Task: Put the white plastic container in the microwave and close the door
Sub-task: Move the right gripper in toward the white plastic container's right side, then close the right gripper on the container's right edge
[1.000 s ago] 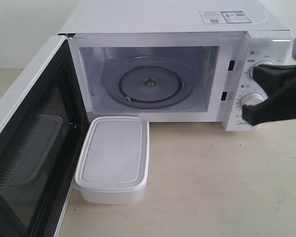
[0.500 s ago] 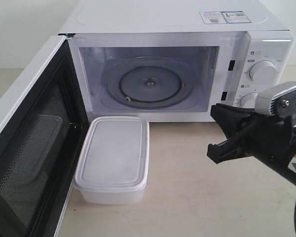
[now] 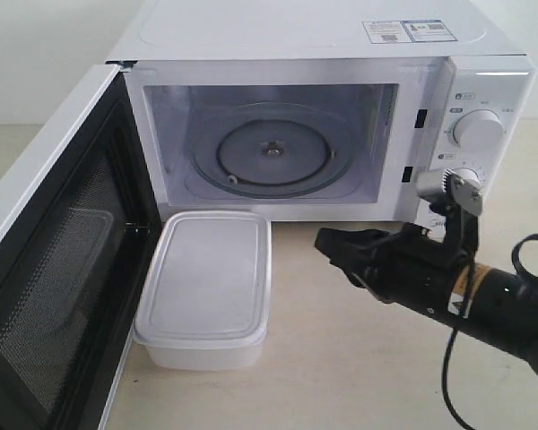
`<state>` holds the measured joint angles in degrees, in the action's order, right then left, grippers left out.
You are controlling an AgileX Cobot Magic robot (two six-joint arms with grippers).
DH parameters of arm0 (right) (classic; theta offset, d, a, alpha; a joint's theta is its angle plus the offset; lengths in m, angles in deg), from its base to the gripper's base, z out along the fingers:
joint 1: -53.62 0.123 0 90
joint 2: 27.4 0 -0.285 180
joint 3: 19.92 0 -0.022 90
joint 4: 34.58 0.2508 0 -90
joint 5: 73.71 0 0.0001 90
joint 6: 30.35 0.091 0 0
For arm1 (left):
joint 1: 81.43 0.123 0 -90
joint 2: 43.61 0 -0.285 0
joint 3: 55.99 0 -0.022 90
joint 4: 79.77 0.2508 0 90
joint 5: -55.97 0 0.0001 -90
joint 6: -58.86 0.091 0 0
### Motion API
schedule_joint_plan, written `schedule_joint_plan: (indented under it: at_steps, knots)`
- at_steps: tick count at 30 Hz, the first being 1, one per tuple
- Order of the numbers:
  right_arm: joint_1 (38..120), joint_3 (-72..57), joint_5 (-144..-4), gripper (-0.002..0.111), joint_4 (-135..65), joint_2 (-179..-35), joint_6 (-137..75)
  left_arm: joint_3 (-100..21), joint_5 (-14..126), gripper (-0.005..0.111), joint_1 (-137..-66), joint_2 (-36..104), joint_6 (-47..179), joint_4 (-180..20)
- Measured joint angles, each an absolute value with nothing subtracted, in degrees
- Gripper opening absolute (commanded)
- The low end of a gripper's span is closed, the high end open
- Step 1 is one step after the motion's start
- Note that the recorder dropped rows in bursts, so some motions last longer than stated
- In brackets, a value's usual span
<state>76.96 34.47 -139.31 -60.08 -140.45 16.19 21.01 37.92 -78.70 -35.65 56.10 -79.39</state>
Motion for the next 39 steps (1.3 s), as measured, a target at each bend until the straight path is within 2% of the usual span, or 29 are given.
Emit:
schedule_joint_plan:
  at_steps: [3, 7, 12, 15, 17, 24, 32, 35, 37, 39]
  knots:
    - [77.0, 29.7, -132.6, 0.0, -69.2, -140.5, 30.9, 21.0, 37.9, 0.004, -78.7, -35.7, 56.1, -79.4]
    - [71.3, 19.6, -125.6, 0.0, -99.4, -140.6, 57.3, 21.0, 37.9, 0.004, -78.7, -35.7, 56.1, -79.4]
    - [67.8, 17.4, -131.7, 0.0, -114.7, -140.9, 49.0, 21.0, 37.9, 0.004, -78.7, -35.7, 56.1, -79.4]
    - [67.8, 17.4, -141.1, 0.0, -111.5, -143.2, 46.5, 21.0, 37.9, 0.004, -78.7, -35.7, 56.1, -79.4]
    - [67.8, 17.4, -142.6, 0.0, -108.4, -144.9, 46.3, 21.0, 37.9, 0.004, -78.7, -35.7, 56.1, -79.4]
    - [67.7, 17.3, -142.9, 0.0, -104.7, -151.1, 48.9, 21.0, 37.9, 0.004, -78.7, -35.7, 56.1, -79.4]
    - [67.7, 17.3, -142.6, 0.001, -101.6, -151.5, 55.6, 21.0, 37.9, 0.004, -78.7, -35.7, 56.1, -79.4]
    - [67.7, 17.3, -141.7, 0.009, -102.3, -151.5, 58.5, 21.0, 37.9, 0.004, -78.7, -35.7, 56.1, -79.4]
    - [67.7, 17.3, -141.5, 0.022, -102.8, -151.5, 60.2, 21.0, 37.9, 0.004, -78.7, -35.7, 56.1, -79.4]
    - [67.7, 17.3, -141.3, 0.039, -103.0, -151.5, 61.9, 21.0, 37.9, 0.004, -78.7, -35.7, 56.1, -79.4]
